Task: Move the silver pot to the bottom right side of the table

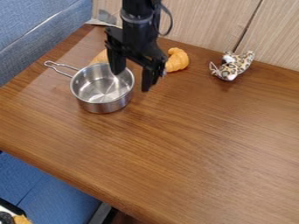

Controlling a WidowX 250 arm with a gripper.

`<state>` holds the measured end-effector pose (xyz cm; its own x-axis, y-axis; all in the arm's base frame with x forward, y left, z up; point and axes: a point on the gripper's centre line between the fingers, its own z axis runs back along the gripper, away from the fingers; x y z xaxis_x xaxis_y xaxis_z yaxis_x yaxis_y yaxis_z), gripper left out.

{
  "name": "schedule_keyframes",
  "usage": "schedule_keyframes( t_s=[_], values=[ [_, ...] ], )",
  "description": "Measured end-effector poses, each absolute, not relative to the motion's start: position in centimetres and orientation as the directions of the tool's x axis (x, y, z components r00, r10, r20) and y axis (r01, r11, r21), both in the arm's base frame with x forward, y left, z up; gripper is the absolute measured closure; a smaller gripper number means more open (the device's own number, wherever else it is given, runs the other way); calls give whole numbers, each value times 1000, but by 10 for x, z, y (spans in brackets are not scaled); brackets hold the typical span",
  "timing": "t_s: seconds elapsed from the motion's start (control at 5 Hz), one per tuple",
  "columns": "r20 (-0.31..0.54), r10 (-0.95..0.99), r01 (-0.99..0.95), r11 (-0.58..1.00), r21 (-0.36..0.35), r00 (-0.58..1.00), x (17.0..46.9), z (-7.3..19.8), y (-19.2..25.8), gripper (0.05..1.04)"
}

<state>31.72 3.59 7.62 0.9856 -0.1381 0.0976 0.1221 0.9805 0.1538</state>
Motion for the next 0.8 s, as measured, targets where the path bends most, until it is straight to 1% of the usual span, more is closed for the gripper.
schedule_keyframes(
  t_s=[0.2,0.4,0.6,0.8],
  values=[
    [33,-139,133,980,147,990,318,51,36,84],
    [46,-127,117,978,170,991,324,50,39,137],
    [71,-102,87,976,197,992,322,48,37,420],
    [77,-85,67,975,213,993,321,47,39,716]
  ],
)
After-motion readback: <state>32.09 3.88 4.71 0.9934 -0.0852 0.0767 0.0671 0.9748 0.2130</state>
